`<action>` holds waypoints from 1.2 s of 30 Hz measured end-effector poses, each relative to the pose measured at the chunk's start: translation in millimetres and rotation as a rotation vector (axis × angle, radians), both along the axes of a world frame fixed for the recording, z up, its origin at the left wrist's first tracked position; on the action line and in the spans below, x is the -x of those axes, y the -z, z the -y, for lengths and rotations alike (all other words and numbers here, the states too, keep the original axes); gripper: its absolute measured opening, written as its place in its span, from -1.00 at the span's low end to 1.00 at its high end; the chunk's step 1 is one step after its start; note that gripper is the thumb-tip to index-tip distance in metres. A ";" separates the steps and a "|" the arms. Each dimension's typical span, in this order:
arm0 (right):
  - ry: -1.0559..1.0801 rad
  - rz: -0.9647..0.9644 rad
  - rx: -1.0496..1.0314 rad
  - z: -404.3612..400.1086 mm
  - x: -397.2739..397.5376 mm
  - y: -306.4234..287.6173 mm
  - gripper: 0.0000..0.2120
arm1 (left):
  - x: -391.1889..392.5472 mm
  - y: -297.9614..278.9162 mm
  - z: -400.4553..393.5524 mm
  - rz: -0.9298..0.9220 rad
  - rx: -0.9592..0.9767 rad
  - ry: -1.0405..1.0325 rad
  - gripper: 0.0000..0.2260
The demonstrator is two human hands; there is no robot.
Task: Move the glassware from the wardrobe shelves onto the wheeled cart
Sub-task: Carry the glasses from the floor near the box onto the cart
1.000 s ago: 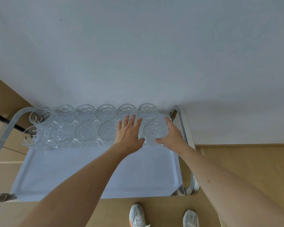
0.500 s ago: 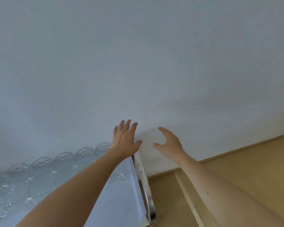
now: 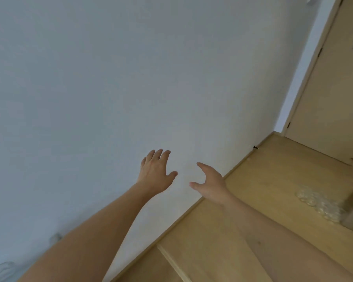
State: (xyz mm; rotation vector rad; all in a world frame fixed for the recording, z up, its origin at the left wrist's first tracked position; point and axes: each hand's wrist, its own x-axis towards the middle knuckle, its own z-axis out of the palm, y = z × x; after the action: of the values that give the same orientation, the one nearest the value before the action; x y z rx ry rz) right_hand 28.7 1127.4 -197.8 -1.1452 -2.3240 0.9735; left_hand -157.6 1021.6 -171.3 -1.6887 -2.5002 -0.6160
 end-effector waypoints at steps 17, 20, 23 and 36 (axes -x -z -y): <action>0.525 0.120 -0.045 -146.6 -208.9 0.3 -0.19 | -202.0 18.0 -241.9 0.057 0.023 0.518 -0.30; 0.608 0.141 -0.030 -168.8 -223.8 11.6 -0.18 | -214.7 28.0 -281.0 0.074 0.029 0.596 -0.31; 0.693 0.171 0.002 -191.6 -232.6 21.5 -0.16 | -225.1 39.2 -318.0 0.095 0.054 0.674 -0.31; 0.926 0.204 0.105 -290.4 -224.6 34.3 -0.17 | -226.5 57.1 -465.1 0.063 0.150 0.898 -0.33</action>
State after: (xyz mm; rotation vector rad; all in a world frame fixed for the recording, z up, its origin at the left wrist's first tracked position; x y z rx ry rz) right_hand 253.3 1417.8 -232.1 -2.1387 -1.5307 0.6259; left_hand 68.8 1486.8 -228.3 -2.8686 -1.7286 -0.5143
